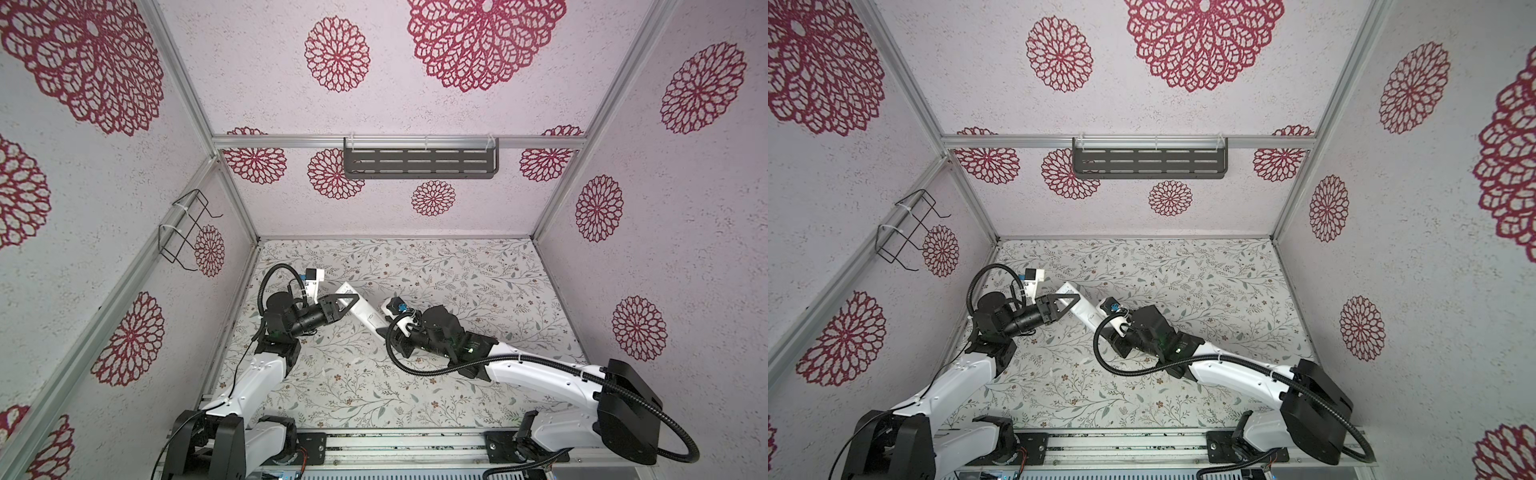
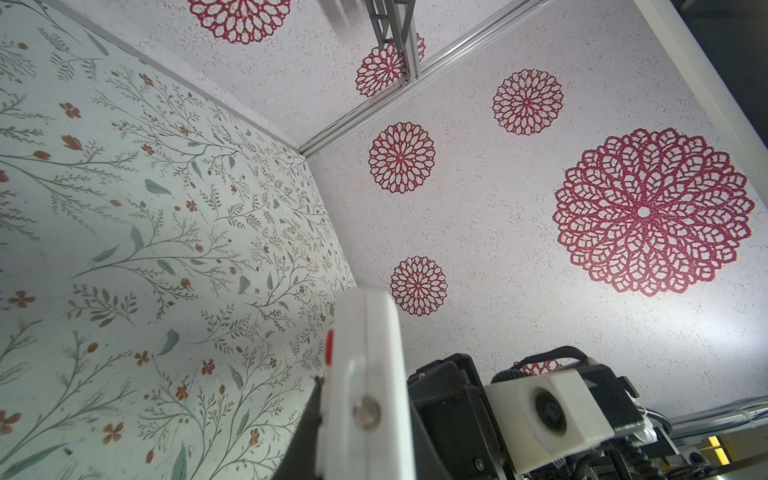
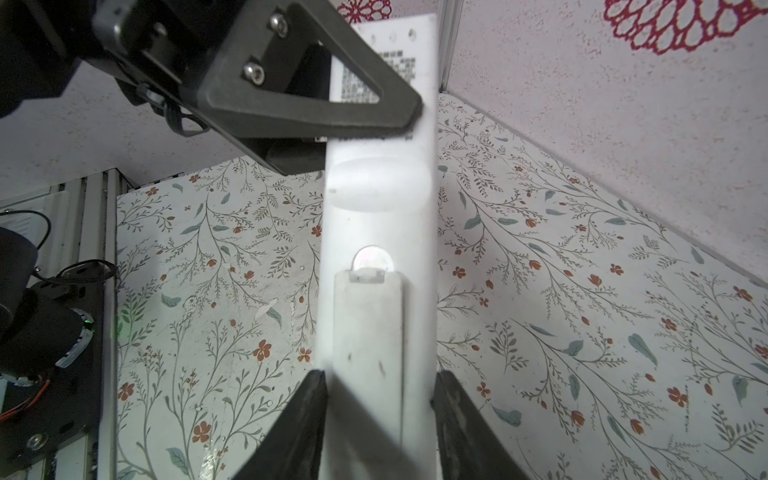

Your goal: Load the batteries into the remote control

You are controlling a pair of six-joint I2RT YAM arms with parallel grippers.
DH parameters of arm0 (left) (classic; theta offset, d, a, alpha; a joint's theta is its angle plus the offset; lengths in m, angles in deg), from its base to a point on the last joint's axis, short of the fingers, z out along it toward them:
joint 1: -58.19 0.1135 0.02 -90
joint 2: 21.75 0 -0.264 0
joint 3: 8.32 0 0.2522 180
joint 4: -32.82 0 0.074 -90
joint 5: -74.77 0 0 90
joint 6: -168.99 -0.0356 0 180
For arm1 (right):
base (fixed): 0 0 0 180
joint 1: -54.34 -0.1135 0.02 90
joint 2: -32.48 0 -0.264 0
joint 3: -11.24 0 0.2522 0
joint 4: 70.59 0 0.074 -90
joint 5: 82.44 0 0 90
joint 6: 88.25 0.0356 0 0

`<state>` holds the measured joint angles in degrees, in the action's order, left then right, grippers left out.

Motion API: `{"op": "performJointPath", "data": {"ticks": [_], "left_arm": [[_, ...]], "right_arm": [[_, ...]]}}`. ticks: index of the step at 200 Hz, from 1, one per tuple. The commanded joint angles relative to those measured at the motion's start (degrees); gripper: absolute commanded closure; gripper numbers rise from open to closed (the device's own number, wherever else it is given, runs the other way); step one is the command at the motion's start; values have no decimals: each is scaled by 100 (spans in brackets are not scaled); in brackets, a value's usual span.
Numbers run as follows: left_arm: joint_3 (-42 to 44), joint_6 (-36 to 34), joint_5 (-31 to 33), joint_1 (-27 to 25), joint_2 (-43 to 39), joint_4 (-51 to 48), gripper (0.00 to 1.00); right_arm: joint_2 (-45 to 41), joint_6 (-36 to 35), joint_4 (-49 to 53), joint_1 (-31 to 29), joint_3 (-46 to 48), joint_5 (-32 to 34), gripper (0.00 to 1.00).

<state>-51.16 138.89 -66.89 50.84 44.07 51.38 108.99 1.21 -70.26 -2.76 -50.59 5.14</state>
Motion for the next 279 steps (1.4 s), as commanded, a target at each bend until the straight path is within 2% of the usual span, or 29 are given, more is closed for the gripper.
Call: {"op": "performJointPath", "data": {"ticks": [1, 32, 48, 72, 94, 122, 181, 279], "left_arm": [[-20, 111, -129, -30, -20, 337, 99], [-23, 109, -117, -28, 10, 329, 99], [-31, 103, -130, -30, 10, 337, 99], [-29, 116, -141, -29, 14, 329, 99], [-27, 127, -144, -38, 14, 327, 99], [-49, 83, -154, -71, 25, 271, 99], [-89, 49, -177, -130, 45, 220, 99], [-124, -13, -195, -174, -3, 137, 99]], "right_arm": [[-285, -43, 163, 21, 56, -160, 52], [-552, 118, 114, 108, 5, -601, 44], [-644, 276, 106, 208, -45, -820, 36], [-673, 714, 98, 469, -136, -1211, 24], [-567, 1250, 130, 837, -282, -1663, 18], [-285, 1903, 211, 1317, -507, -2379, 16], [238, 2184, 290, 1421, -794, -2826, 13], [830, 2356, 238, 1430, -981, -2863, 13]]}}
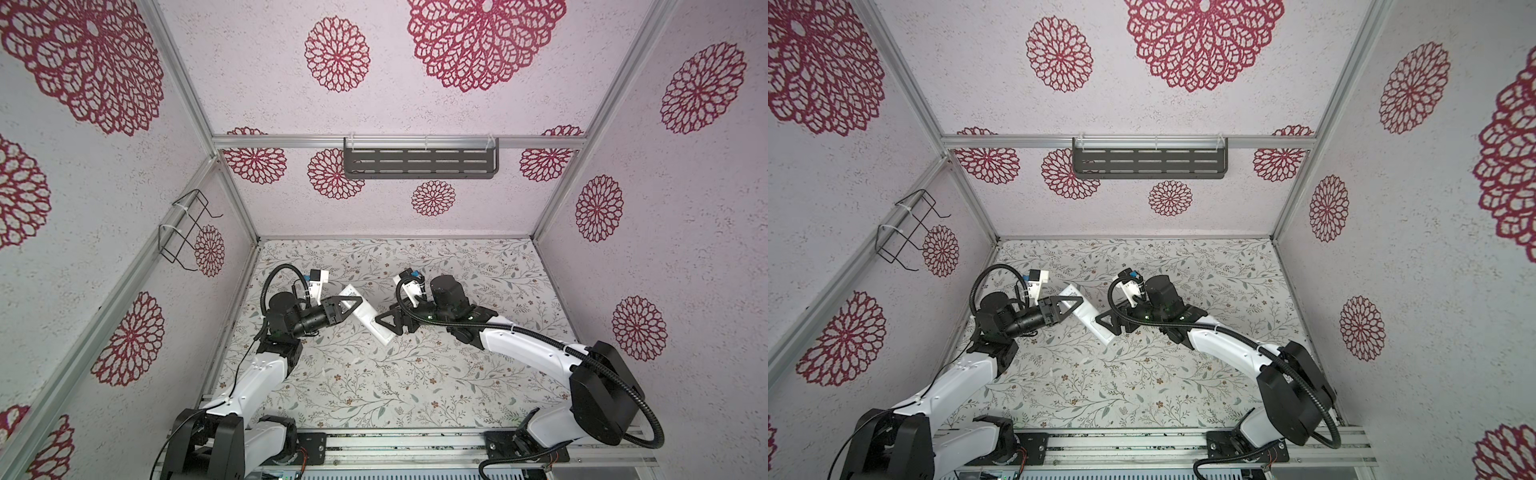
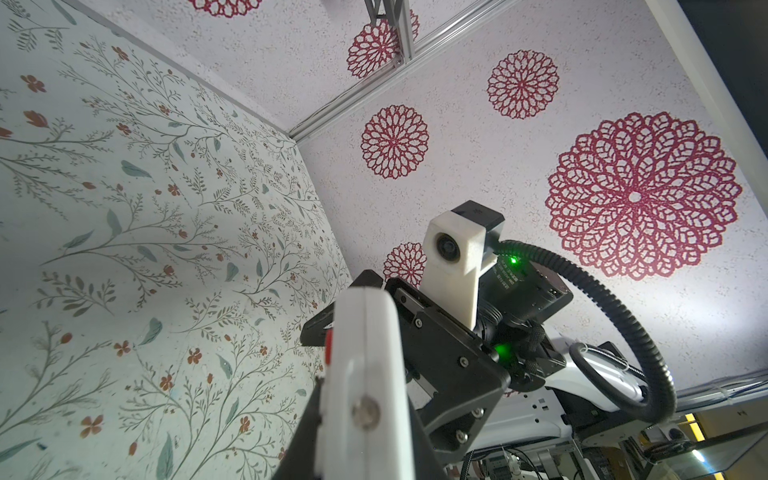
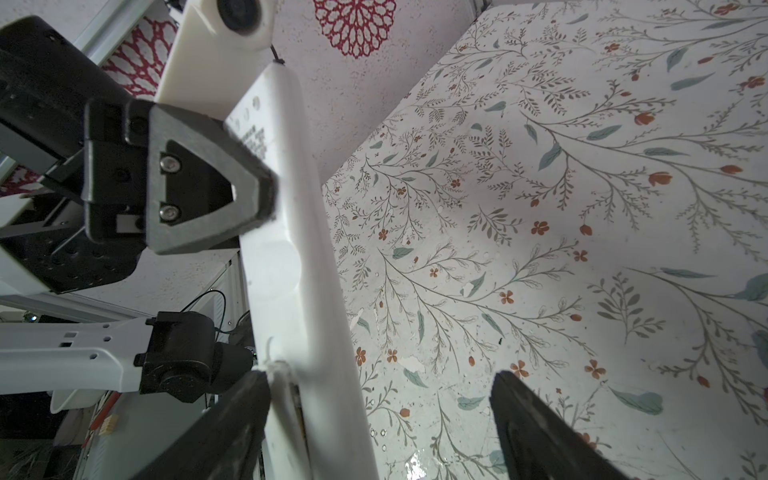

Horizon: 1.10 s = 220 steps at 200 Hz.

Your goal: Load the batteries into the remote control

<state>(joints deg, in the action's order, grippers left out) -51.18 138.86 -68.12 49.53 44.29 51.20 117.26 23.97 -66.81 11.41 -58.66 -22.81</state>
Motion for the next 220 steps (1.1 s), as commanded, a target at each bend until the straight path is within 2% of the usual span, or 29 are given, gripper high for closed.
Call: {"op": "performJointPath", "data": {"ticks": [1, 147, 220], "left_arm": [[-122, -11, -73, -41, -23, 153, 99], [-96, 4, -78, -39, -170, 170, 99], [-97, -37, -47, -41, -147, 135, 99]], "right_arm": [[4, 81, -109, 14, -167, -62, 13], [153, -54, -10, 23, 147, 364, 13], [-333, 102, -435, 106, 216, 60, 13]]}}
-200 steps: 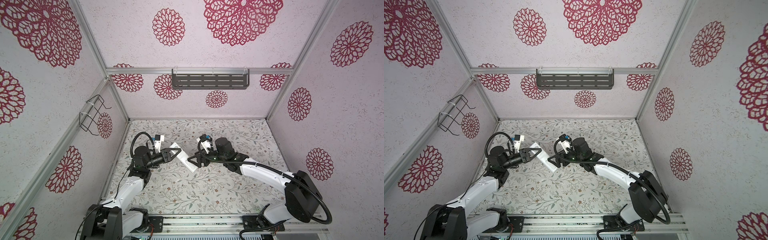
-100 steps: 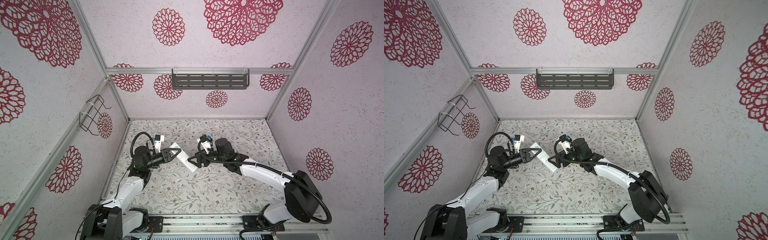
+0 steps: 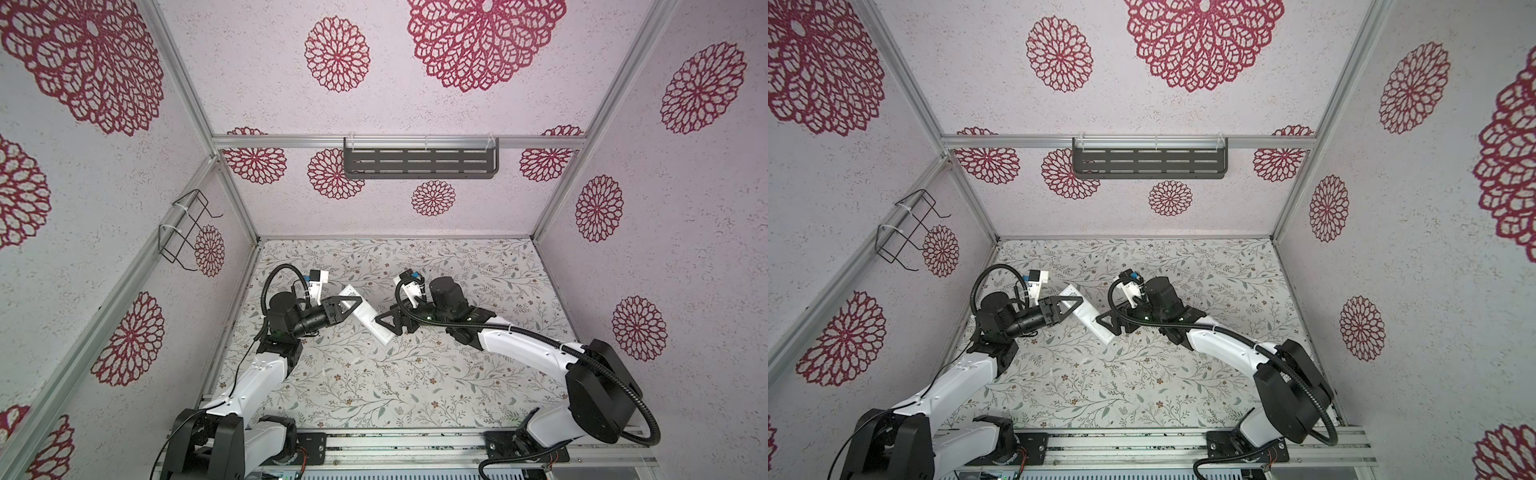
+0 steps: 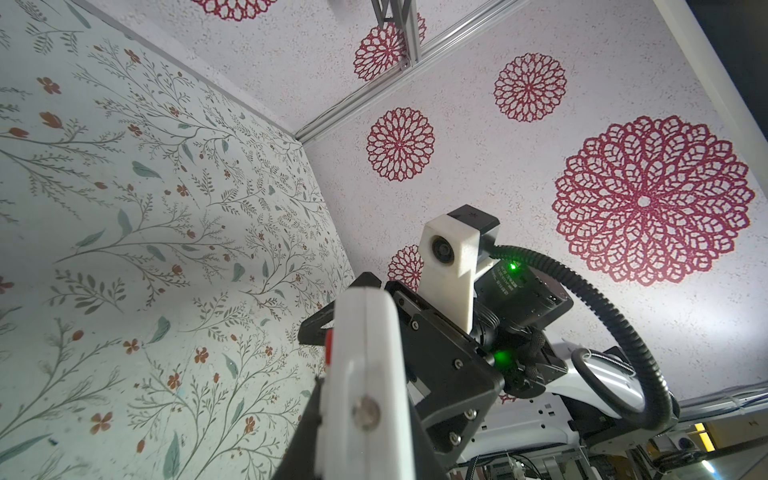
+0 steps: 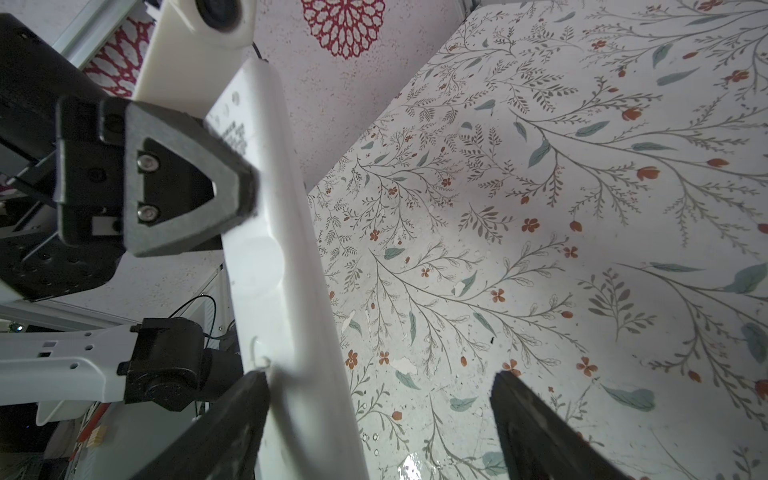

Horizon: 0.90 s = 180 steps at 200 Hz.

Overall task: Load the batteries into the remote control
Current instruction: 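Withdraw the open right gripper from the remote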

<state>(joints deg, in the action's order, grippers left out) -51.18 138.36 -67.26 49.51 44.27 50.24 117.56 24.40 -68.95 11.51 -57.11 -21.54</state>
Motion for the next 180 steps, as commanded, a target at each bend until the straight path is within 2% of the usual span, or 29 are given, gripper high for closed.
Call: {"op": "performJointPath", "data": {"ticks": [1, 101, 145, 180], "left_arm": [[-96, 13, -137, -38, -148, 231, 99], [-105, 12, -116, -36, -157, 231, 99], [-115, 30, -116, -36, -146, 253, 99], [-158, -83, 54, -37, -74, -115, 99]], "right_arm": [[-375, 57, -216, 97, 61, -72, 13], [-623, 50, -89, 161, 458, -230, 12], [-553, -247, 691, 161, 501, 363, 12], [-941, -454, 764, 114, 536, 682, 12]]}}
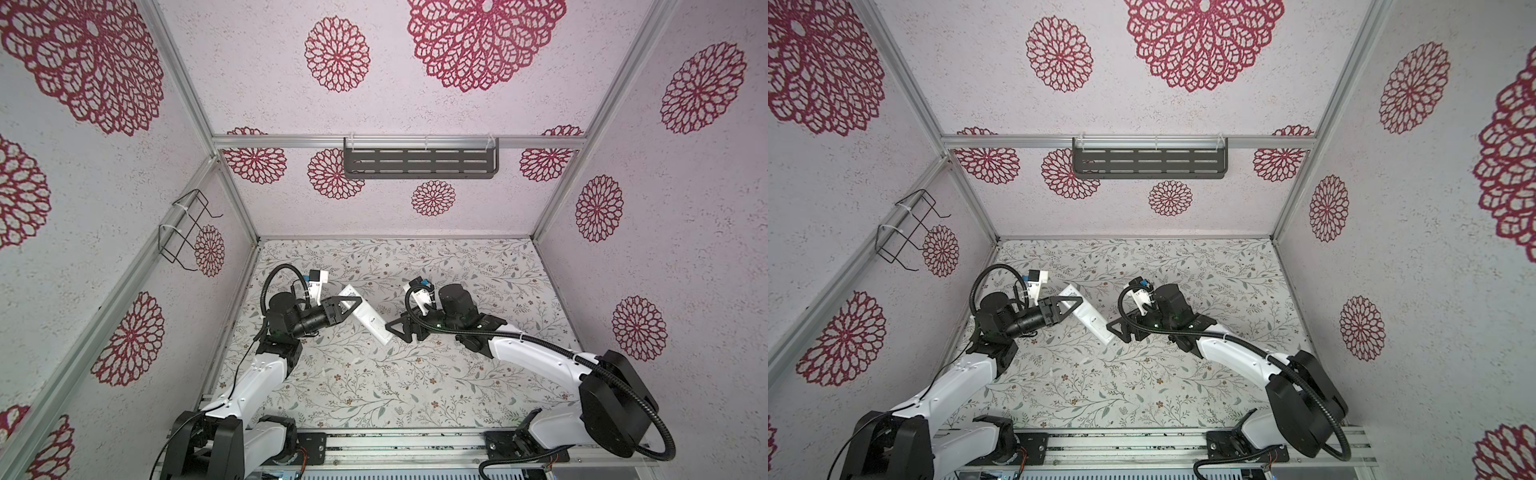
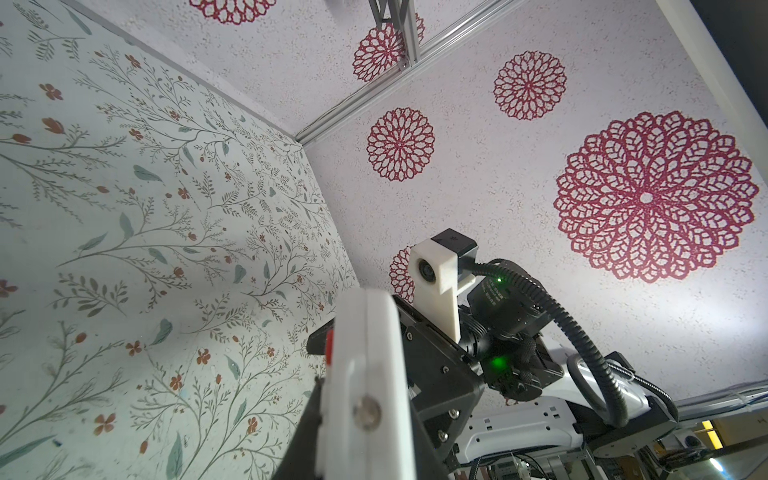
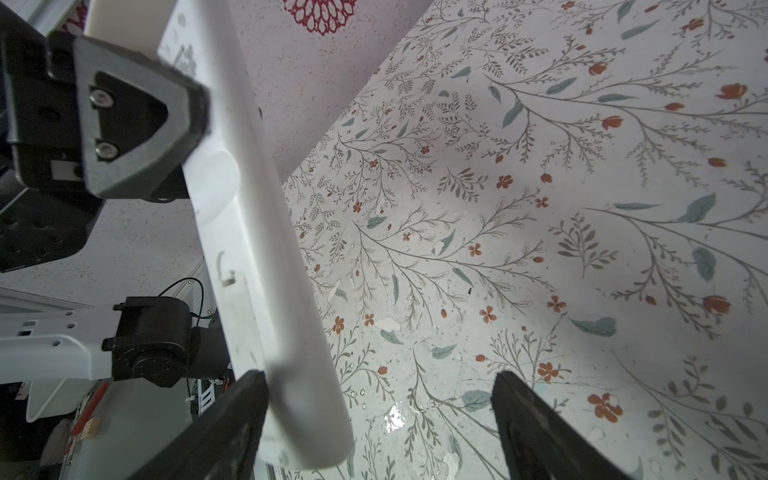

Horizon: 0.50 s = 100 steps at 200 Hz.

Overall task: Load the batteries into the remote control
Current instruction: 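Withdraw the open right gripper from the remote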

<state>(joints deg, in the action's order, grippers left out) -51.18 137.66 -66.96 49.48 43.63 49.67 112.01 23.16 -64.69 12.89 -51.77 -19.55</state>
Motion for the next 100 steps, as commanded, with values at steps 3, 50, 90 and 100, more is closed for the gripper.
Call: {"op": "performJointPath", "data": {"ticks": [3, 50, 90, 100], "left_arm": [[-188, -86, 63, -39, -14, -225, 99], [-739, -1220, 879, -52, -136, -2571, 99], [-781, -1118, 1151, -55, -109, -2877, 99], [-767, -1051, 1139, -75, -105, -2823, 99]], "right_arm": [[-429, -364, 338, -33, 1, 506, 12], [-447, -826, 613, -309, -304, 918, 7], [168, -1210, 829, -854, -894, 1350, 4], [342, -1261, 847, -978, -1032, 1505, 4]]}}
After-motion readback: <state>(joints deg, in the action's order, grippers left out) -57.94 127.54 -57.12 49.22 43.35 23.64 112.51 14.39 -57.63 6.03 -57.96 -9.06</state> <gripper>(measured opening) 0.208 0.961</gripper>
